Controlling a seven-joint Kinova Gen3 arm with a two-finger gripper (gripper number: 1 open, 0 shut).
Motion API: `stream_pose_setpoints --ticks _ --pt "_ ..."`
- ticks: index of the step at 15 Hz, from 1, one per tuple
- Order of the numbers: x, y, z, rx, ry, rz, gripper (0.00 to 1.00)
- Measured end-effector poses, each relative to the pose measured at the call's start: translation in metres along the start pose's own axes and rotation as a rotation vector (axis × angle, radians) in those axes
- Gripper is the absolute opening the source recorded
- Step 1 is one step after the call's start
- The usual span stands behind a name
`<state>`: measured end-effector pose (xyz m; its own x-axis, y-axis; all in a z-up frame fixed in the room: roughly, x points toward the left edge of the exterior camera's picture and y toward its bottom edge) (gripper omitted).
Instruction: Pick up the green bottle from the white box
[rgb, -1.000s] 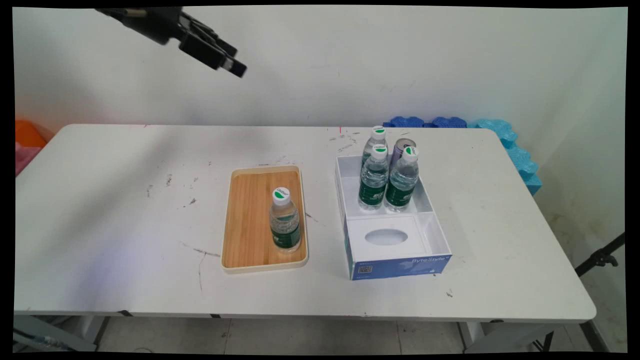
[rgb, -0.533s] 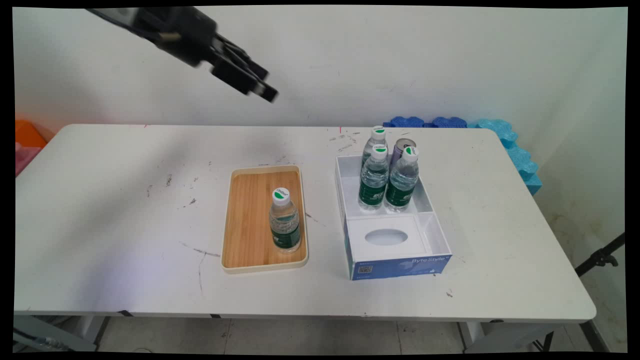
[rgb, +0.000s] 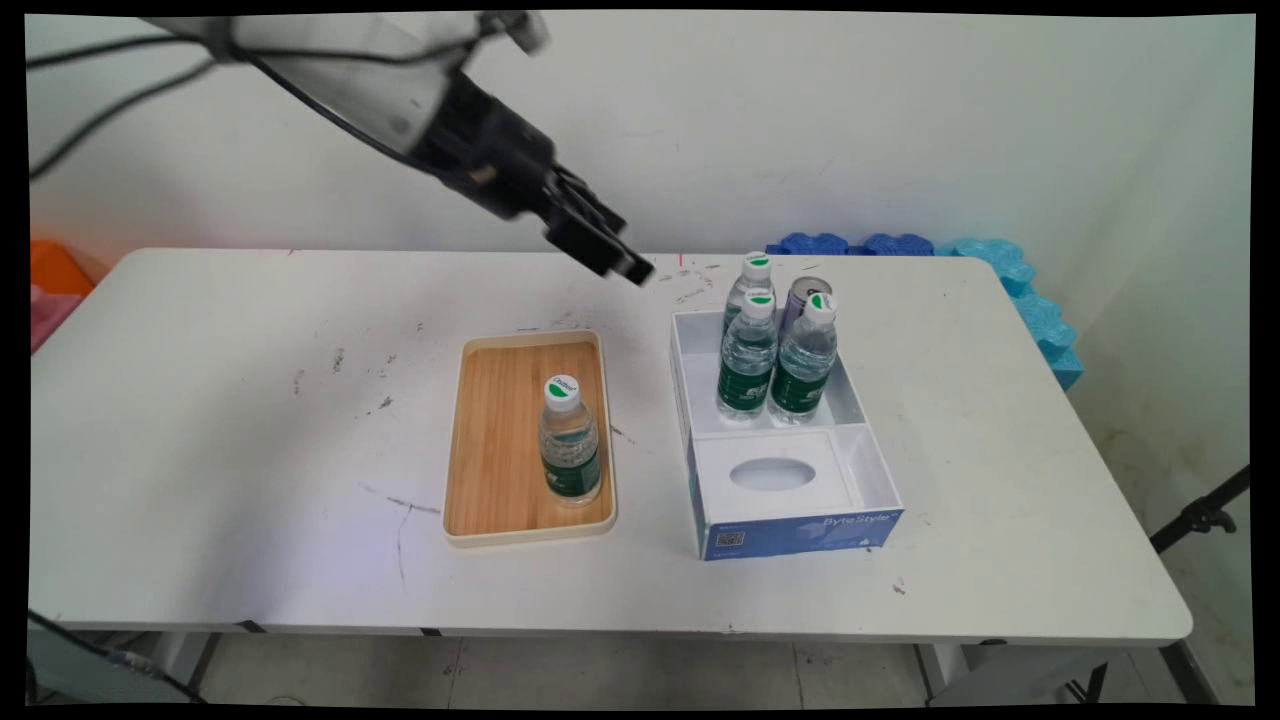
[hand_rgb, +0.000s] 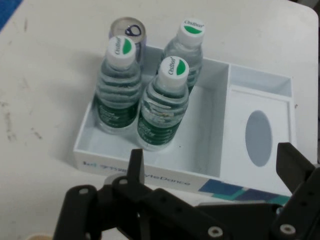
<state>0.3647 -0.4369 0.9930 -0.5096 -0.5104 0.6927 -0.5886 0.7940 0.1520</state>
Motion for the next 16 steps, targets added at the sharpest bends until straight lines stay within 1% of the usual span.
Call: stream_pose_setpoints --ticks 4,8,12,16 --pt "-0.002 0.006 0.052 0.008 -0.017 -0.003 1.0" --pt "-0.008 0.006 0.097 0.032 -0.018 0.006 1.0" --pt "-0.014 0.006 0.132 0.051 -0.014 0.018 1.0" --pt "-0.017 0.005 0.157 0.071 -0.009 0.037 1.0"
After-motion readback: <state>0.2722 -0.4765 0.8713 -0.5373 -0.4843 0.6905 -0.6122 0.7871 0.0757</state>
